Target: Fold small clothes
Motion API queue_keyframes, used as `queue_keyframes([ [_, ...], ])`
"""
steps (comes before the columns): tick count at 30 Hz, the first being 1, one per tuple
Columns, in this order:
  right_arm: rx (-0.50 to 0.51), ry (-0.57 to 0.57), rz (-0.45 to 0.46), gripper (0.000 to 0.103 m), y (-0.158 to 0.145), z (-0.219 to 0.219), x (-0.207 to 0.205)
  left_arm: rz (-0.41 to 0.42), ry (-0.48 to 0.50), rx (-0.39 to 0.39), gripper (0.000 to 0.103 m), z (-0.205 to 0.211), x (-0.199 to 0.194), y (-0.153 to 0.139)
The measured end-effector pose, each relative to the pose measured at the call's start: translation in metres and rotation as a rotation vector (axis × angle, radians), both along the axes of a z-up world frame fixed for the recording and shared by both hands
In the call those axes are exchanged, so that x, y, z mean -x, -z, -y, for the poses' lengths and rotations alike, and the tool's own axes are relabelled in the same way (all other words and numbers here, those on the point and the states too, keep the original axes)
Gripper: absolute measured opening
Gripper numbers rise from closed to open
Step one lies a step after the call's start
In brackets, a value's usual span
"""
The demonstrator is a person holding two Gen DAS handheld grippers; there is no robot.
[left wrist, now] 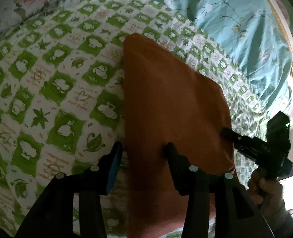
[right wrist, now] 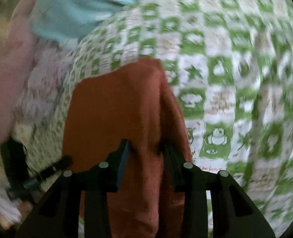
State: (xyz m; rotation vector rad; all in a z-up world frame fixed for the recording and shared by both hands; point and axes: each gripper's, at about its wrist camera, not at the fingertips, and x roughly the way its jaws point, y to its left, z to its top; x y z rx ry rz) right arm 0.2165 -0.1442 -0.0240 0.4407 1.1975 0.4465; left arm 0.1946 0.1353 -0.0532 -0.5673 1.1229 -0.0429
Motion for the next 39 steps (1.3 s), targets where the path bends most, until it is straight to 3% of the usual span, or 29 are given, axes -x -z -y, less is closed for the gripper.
queue_keyframes([
  [3, -0.079, 0.014, 0.004, 0.009, -0.009, 0.011, -0.001, 0.005, 0.008, -0.009, 0.046, 0.006, -0.002, -0.005],
  [7, -0.082, -0.002, 0.159, 0.009, -0.054, 0.023, 0.004, 0.006, 0.05, -0.032, 0.047, 0.023, -0.005, -0.01],
  [11, -0.009, -0.008, 0.073, 0.009, -0.018, 0.032, -0.005, -0.02, 0.06, -0.07, 0.047, 0.031, -0.005, -0.003],
  [15, 0.025, -0.016, 0.032, 0.009, 0.013, 0.031, -0.004, -0.042, 0.049, -0.039, 0.05, 0.027, -0.004, 0.005],
  [25, 0.051, -0.008, 0.034, 0.009, 0.024, 0.028, -0.009, -0.04, 0.066, -0.044, 0.053, 0.028, -0.025, 0.001],
  [32, -0.004, 0.047, 0.02, 0.014, 0.008, 0.044, 0.004, -0.018, -0.006, 0.049, 0.056, -0.006, -0.081, 0.01],
  [33, -0.002, 0.053, 0.028, 0.014, 0.003, 0.047, 0.009, -0.008, -0.017, 0.055, 0.052, -0.011, -0.09, 0.011],
  [34, -0.005, 0.058, 0.032, 0.014, 0.0, 0.051, 0.014, 0.012, -0.023, 0.047, 0.031, -0.014, -0.1, 0.011],
  [35, -0.009, 0.065, 0.034, 0.014, -0.004, 0.055, 0.02, 0.026, -0.022, 0.023, 0.023, -0.017, -0.109, 0.01],
  [39, -0.011, 0.078, 0.037, 0.014, -0.013, 0.067, 0.039, 0.01, -0.03, -0.043, 0.023, -0.02, -0.126, 0.003],
])
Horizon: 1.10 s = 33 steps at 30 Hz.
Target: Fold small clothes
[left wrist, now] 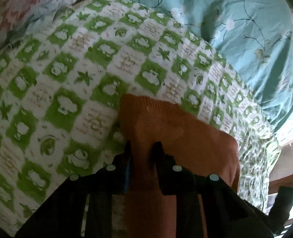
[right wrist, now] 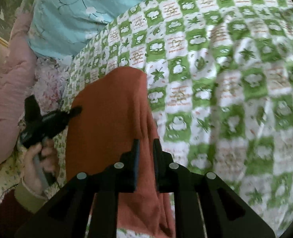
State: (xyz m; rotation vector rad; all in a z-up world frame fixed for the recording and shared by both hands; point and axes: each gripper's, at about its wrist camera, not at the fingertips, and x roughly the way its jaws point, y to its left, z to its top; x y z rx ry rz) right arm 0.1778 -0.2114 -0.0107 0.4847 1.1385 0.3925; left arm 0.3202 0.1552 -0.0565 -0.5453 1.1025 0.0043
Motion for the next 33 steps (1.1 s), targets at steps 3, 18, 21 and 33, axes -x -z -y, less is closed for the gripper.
queue_keyframes([
  [3, -0.005, -0.006, 0.012, 0.014, -0.007, 0.006, 0.015, 0.01, 0.032, -0.019, 0.035, 0.005, 0.017, -0.014],
  [18, 0.064, -0.075, 0.054, 0.029, -0.006, -0.019, 0.051, -0.077, 0.133, 0.066, 0.057, 0.048, 0.177, -0.01],
  [21, 0.088, -0.057, 0.046, 0.031, 0.001, -0.021, 0.045, -0.088, 0.137, 0.08, 0.058, 0.053, 0.186, -0.004],
  [33, 0.171, -0.083, -0.033, 0.013, 0.034, -0.027, 0.038, -0.162, 0.126, 0.1, 0.046, 0.064, 0.198, 0.032],
])
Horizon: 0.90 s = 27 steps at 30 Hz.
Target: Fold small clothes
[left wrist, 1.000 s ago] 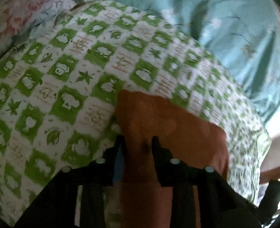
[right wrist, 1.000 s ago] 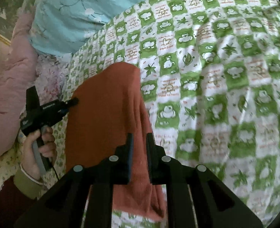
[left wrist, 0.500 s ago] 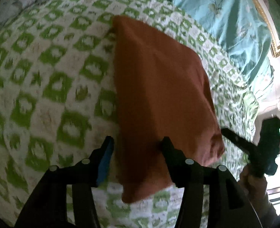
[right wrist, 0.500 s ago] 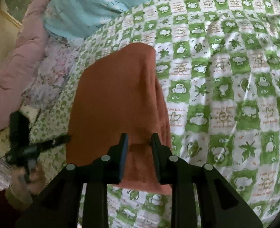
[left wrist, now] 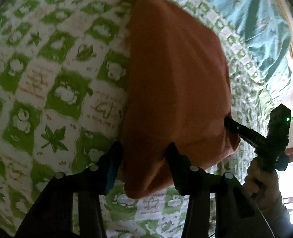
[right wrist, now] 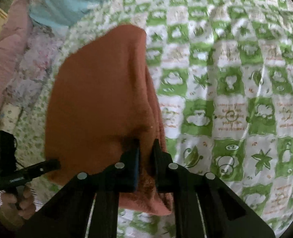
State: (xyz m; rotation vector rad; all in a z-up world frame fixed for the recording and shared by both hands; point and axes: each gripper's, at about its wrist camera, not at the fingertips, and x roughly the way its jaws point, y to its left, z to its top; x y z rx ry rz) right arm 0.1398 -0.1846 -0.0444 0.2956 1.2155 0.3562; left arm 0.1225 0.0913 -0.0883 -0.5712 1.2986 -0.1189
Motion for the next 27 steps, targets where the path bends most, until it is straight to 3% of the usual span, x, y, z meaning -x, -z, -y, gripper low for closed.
queue_keyframes([
  [4, -0.006, 0.04, -0.009, 0.014, 0.008, 0.004, -0.004, 0.005, 0.015, -0.039, 0.046, 0.006, -0.001, -0.005],
  [7, -0.035, 0.061, -0.013, 0.022, 0.001, 0.011, 0.0, 0.002, 0.016, -0.033, 0.046, 0.006, 0.0, -0.005],
  [13, -0.061, 0.09, 0.012, 0.023, -0.019, 0.021, 0.024, 0.004, 0.009, -0.023, 0.044, 0.001, 0.009, -0.013],
  [20, -0.052, 0.083, 0.066, 0.023, -0.042, 0.018, 0.05, 0.066, 0.059, -0.102, 0.044, 0.002, 0.019, -0.034],
  [27, -0.072, 0.092, 0.093, 0.024, -0.054, 0.01, 0.05, 0.134, 0.087, -0.106, 0.047, -0.002, 0.009, -0.055],
])
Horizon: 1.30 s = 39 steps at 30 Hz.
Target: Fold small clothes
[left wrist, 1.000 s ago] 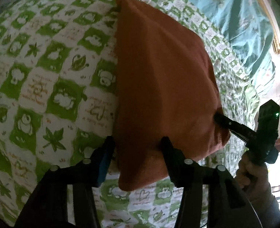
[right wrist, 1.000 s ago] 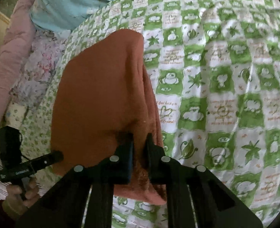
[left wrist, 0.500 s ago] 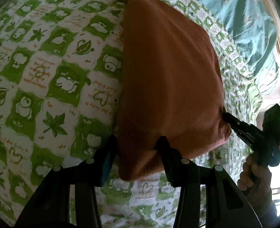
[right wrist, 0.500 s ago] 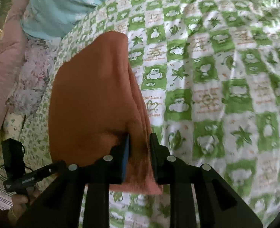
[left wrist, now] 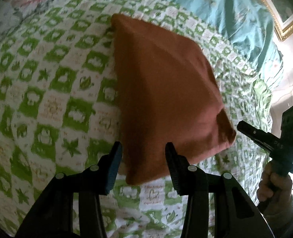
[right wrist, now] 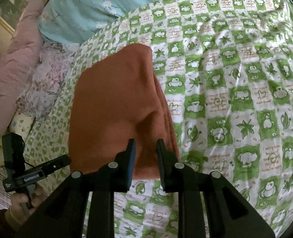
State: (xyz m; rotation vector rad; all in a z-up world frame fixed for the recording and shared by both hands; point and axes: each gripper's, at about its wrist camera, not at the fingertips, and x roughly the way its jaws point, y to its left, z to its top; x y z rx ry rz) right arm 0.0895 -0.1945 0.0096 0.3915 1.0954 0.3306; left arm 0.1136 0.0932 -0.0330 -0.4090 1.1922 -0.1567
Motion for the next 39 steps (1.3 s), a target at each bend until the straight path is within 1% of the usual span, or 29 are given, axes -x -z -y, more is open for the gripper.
queue_keyframes([
  [1, -0.01, 0.003, 0.001, 0.026, -0.002, -0.001, -0.002, 0.004, 0.003, 0.005, 0.047, -0.001, -0.005, -0.001],
  [3, -0.02, 0.004, 0.011, 0.037, -0.004, -0.001, -0.007, 0.012, -0.008, -0.003, 0.047, -0.004, -0.02, -0.002],
  [4, -0.023, -0.001, 0.02, 0.038, -0.006, -0.002, -0.01, 0.011, -0.017, -0.007, 0.049, -0.004, -0.026, -0.002],
  [7, -0.026, -0.015, 0.028, 0.038, -0.005, -0.001, -0.024, 0.008, -0.061, -0.003, 0.052, -0.011, -0.047, -0.001],
  [11, -0.066, -0.009, 0.015, 0.038, 0.002, 0.006, -0.051, 0.005, -0.095, -0.01, 0.058, -0.021, -0.079, 0.004],
  [13, -0.077, -0.026, 0.008, 0.038, 0.006, 0.006, -0.066, -0.005, -0.115, 0.015, 0.066, -0.029, -0.098, 0.009],
  [15, -0.096, -0.038, 0.004, 0.038, 0.012, 0.004, -0.083, -0.005, -0.135, 0.052, 0.067, -0.038, -0.118, 0.013],
  [20, -0.149, -0.077, -0.031, 0.038, 0.03, -0.004, -0.128, 0.001, -0.194, 0.082, 0.069, -0.056, -0.163, 0.021],
  [22, -0.166, -0.083, -0.046, 0.038, 0.038, -0.008, -0.141, 0.002, -0.21, 0.083, 0.069, -0.062, -0.179, 0.024],
  [25, -0.213, -0.057, -0.045, 0.038, 0.042, -0.006, -0.158, 0.007, -0.21, 0.068, 0.069, -0.064, -0.194, 0.027],
  [26, -0.227, -0.045, -0.04, 0.038, 0.044, -0.006, -0.166, 0.012, -0.207, 0.059, 0.068, -0.064, -0.2, 0.029],
  [27, -0.234, -0.04, -0.039, 0.038, 0.046, -0.006, -0.171, 0.023, -0.2, 0.054, 0.057, -0.063, -0.204, 0.03],
  [28, -0.242, -0.04, -0.041, 0.036, 0.048, -0.006, -0.177, 0.029, -0.191, 0.061, 0.023, -0.062, -0.207, 0.031],
  [29, -0.252, -0.047, -0.047, 0.018, 0.05, -0.008, -0.183, 0.031, -0.172, 0.086, 0.013, -0.062, -0.211, 0.033],
  [30, -0.253, -0.059, -0.048, 0.01, 0.049, -0.01, -0.186, 0.045, -0.173, 0.08, 0.012, -0.062, -0.21, 0.031],
  [31, -0.253, -0.076, -0.031, 0.009, 0.044, -0.012, -0.188, 0.089, -0.172, 0.064, 0.01, -0.062, -0.208, 0.024],
  [32, -0.261, -0.101, 0.016, 0.009, 0.034, -0.014, -0.187, 0.133, -0.163, 0.059, 0.009, -0.061, -0.206, 0.018],
  [34, -0.284, -0.138, 0.083, 0.008, 0.022, -0.017, -0.182, 0.175, -0.16, 0.071, 0.009, -0.061, -0.2, 0.014],
  [35, -0.263, -0.143, 0.084, 0.008, 0.022, -0.018, -0.182, 0.175, -0.162, 0.071, 0.009, -0.061, -0.199, 0.016],
  [37, -0.188, -0.119, 0.024, 0.008, 0.038, -0.017, -0.189, 0.152, -0.17, 0.053, 0.008, -0.064, -0.202, 0.026],
  [38, -0.182, -0.099, -0.01, 0.008, 0.049, -0.015, -0.192, 0.137, -0.176, 0.041, 0.008, -0.065, -0.204, 0.033],
  [39, -0.186, -0.089, -0.024, 0.008, 0.056, -0.014, -0.194, 0.125, -0.176, 0.026, 0.009, -0.065, -0.205, 0.036],
])
